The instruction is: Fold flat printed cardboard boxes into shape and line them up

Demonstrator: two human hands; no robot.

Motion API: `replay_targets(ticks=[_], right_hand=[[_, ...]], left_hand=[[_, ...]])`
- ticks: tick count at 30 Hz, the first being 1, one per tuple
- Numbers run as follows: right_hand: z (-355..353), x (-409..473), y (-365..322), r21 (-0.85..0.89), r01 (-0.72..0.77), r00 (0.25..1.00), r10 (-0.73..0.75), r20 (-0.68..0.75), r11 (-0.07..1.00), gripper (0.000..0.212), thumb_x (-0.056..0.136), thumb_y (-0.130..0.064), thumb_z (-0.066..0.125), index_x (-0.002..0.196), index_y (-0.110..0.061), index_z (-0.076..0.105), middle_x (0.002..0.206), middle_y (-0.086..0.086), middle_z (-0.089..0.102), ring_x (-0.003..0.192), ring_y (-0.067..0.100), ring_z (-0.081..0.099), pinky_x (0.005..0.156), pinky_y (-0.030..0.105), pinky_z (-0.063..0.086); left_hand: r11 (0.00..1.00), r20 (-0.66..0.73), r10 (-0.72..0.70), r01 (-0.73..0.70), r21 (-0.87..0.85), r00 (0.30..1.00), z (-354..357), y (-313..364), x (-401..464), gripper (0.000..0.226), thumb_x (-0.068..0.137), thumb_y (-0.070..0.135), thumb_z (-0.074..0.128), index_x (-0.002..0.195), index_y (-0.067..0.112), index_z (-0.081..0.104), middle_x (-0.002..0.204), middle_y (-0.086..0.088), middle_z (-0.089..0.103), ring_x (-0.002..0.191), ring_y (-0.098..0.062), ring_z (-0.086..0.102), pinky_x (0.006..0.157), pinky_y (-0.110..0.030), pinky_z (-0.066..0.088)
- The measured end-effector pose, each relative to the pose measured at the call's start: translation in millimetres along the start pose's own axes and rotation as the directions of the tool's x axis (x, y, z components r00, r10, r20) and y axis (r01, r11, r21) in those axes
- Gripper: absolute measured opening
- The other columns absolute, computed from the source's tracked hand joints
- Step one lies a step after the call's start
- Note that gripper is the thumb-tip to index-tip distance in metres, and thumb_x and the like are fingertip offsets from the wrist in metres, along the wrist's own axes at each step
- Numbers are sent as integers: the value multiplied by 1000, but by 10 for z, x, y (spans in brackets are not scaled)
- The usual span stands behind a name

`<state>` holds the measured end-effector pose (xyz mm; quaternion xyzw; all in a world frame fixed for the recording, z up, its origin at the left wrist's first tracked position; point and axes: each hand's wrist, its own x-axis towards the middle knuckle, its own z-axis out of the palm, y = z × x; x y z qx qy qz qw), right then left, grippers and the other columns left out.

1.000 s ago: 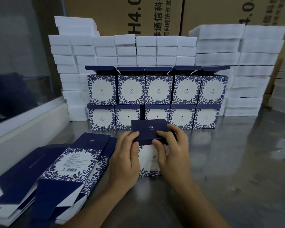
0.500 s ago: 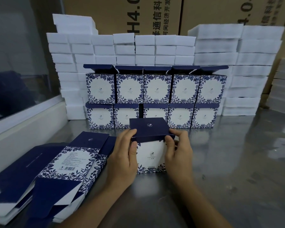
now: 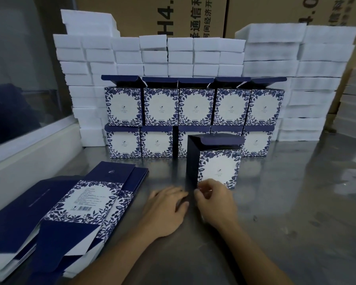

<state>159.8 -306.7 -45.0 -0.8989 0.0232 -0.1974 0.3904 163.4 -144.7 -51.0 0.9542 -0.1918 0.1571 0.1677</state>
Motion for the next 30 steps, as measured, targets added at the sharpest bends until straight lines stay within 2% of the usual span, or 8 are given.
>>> replay_targets(ticks=[4,6,8,9,16,21,26,30], right_hand=[[36,18,24,68,104,989,-110,95,992,47,87,-31,66,132,-29,56,135,-6,57,112,18,62,100,44,49],[39,40,59,-22,79,981,-73,182,997,67,88,-41,62,149,-33,36,162,-9,26,134,20,49,114,48,35],[48,74,83,-119,43,981,-19,194,992,77,89,-50,58,154,-35,20,168,-10,1,148,17,29,118,49,21],[51,95,95,-143,28,983,-1,185,989,79,90,-52,56,156,-34,16,168,-10,-3,150,16,23,118,49,19],[33,201,98,-173,-20,994,39,106,985,79,92,-48,56,157,-26,15,168,-6,2,150,21,24,115,50,25],[-29,302,107,-68,-88,996,88,2,994,67,93,-35,59,150,-17,30,162,4,19,143,28,34,110,49,32],[-45,382,154,-208,-39,995,57,78,977,67,93,-40,55,152,-25,29,162,0,21,143,27,33,110,50,30],[-29,454,145,-377,-34,976,112,185,926,67,89,-54,50,150,-32,36,162,-1,29,147,25,27,113,51,23]], left_hand=[[1000,-14,9,-9,-26,1000,15,-2,-9,41,98,45,44,137,32,52,147,14,46,138,-5,34,106,-28,21],[1000,-27,12,-12,-26,1000,14,5,-10,39,98,44,45,134,32,54,145,14,48,137,-5,37,105,-26,21],[1000,-29,11,-12,-25,1000,8,6,-15,38,98,44,46,132,32,55,145,15,48,137,-5,37,103,-24,20],[1000,-36,12,-13,-28,999,11,5,-13,37,98,43,46,132,31,55,144,14,49,136,-5,37,102,-23,20],[1000,-51,12,-14,-24,999,-3,17,-25,34,96,42,48,126,28,57,133,12,55,125,-11,48,98,-27,28],[1000,-1,-28,28,-1,1000,30,-16,108,58,94,53,47,146,29,39,156,9,34,140,-11,34,112,-35,25],[999,36,1,-3,45,999,62,-4,236,52,96,55,41,142,30,45,152,9,40,140,-9,34,110,-37,24],[1000,-35,-12,13,21,999,80,10,228,37,95,49,48,123,27,59,133,9,56,124,-13,49,99,-34,31]])
